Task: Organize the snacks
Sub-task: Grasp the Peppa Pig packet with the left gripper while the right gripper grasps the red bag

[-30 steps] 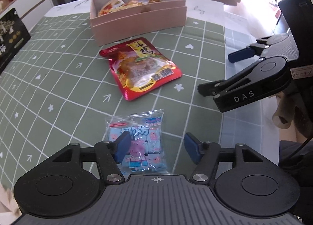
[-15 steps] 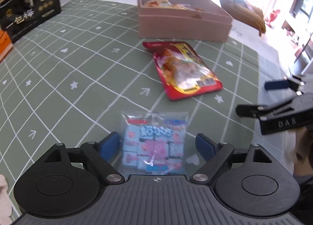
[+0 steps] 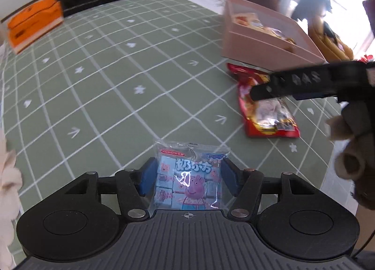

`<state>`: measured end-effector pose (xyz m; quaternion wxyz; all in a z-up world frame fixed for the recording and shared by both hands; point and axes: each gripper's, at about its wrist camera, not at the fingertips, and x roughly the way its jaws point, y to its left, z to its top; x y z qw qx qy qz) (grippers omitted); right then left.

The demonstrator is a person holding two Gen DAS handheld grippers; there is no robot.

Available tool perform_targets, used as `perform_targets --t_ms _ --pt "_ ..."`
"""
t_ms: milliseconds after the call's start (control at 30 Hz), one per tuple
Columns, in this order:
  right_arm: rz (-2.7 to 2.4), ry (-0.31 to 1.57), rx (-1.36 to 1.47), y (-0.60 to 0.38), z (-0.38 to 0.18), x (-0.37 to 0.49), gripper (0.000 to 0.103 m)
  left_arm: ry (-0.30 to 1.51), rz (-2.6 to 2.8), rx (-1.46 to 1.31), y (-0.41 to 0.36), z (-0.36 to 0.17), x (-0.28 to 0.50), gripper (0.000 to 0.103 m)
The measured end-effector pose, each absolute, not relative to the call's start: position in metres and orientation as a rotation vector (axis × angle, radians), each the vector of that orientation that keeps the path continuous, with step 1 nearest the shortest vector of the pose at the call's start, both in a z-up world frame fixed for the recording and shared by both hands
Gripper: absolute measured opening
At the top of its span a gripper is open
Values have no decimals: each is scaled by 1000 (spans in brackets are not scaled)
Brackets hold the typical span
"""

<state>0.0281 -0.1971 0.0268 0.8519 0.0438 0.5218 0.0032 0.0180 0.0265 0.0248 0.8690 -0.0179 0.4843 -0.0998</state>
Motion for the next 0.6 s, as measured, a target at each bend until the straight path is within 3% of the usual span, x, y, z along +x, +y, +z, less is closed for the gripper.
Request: perform_targets --t_ms 100,200,400,500,600 --pt "1 1126 145 -191 17 45 88 1008 -217 -68 32 23 15 66" --pt "-45 1142 205 -189 8 52 95 1000 -223 -58 31 23 13 67" --pt "-130 1155 13 -169 -8 64 100 988 -239 -68 32 21 13 69" --pt "-105 1159 2 -172 -8 63 99 985 -247 -84 35 21 13 70" --pt "-74 1166 13 -183 -1 58 89 977 -253 -97 38 20 11 70"
